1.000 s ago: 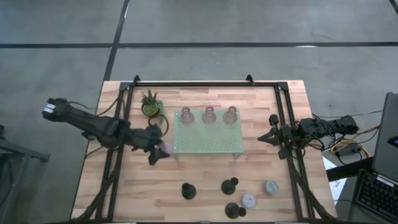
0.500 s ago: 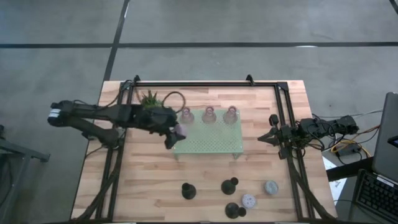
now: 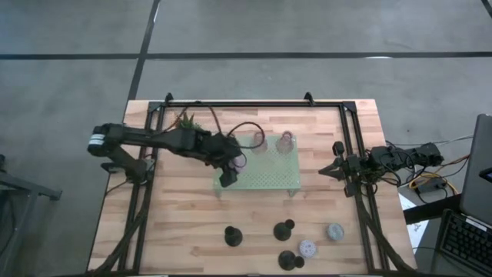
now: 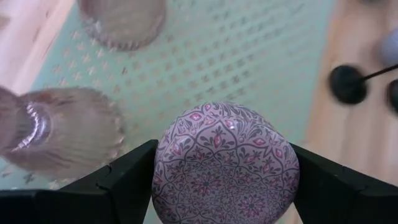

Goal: Pick & Place candle stick holders
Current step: Put the pink scented candle on the shelf

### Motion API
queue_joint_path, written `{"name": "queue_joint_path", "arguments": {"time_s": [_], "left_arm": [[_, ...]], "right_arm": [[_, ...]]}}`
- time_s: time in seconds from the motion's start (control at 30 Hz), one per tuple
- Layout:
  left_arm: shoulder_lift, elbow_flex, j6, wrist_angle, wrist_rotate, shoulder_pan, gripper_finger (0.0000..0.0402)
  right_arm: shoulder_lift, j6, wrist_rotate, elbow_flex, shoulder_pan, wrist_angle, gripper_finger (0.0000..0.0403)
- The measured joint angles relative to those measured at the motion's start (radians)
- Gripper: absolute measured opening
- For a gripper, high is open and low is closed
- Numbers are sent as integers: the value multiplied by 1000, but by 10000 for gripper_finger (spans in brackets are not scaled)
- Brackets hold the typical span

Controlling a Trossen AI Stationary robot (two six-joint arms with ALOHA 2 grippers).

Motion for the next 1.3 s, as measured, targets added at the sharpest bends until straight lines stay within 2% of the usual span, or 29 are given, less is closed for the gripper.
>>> {"name": "queue_joint_path", "arguments": {"time_s": [0.13, 0.3, 1.3], "left_arm": [[52, 34, -2, -74, -25, 1, 312], [78, 39, -9, -80, -26, 2, 312], [83, 33, -35, -101, -25, 31, 321]], "right_arm": [[0, 0, 0, 0, 0, 0, 13], [0, 0, 0, 0, 0, 0, 13], [0, 0, 0, 0, 0, 0, 13]]}}
